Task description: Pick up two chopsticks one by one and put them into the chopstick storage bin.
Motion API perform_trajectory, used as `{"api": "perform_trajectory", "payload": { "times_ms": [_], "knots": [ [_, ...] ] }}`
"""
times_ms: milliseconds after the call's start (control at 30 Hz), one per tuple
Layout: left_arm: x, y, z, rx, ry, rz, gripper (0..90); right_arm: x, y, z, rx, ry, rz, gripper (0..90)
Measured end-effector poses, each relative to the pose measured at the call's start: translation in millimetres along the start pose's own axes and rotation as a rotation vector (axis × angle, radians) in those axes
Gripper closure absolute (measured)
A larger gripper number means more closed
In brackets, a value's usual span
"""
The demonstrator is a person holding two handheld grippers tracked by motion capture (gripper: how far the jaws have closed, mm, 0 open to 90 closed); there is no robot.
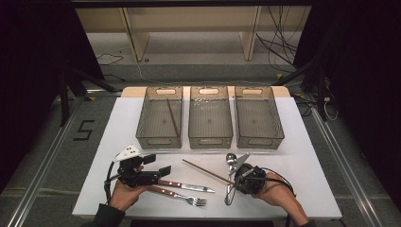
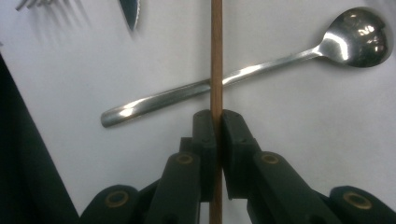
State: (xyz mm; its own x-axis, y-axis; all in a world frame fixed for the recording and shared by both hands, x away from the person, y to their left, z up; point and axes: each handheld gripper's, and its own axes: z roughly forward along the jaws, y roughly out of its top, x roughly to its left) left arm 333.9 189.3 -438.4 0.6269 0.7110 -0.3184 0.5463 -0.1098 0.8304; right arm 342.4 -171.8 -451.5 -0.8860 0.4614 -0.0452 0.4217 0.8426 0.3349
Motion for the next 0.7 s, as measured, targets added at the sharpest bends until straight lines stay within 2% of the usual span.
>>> {"api": "perform_trajectory", "payload": {
  "times_ms": [267, 400, 567, 700],
  "knots": [
    [-3.7, 3.0, 1.1, 0.003, -0.013, -0.016, 15.6, -1.3, 1.3, -12.8, -0.129, 0.031, 0.066, 85.5],
    [-6.9, 5.4, 2.3, 0.005, -0.018, -0.032, 15.7, -0.9, 3.3, -18.3, -0.208, 0.018, 0.075, 85.5],
    [-11.6, 9.0, 4.9, 0.001, -0.045, -0.073, 15.8, 1.4, 7.5, -25.5, -0.314, 0.001, 0.124, 85.4],
    [-18.3, 13.3, 12.9, 0.016, -0.064, -0.074, 15.9, 3.7, 11.9, -27.1, -0.368, -0.024, 0.138, 85.4]
  ]
}}
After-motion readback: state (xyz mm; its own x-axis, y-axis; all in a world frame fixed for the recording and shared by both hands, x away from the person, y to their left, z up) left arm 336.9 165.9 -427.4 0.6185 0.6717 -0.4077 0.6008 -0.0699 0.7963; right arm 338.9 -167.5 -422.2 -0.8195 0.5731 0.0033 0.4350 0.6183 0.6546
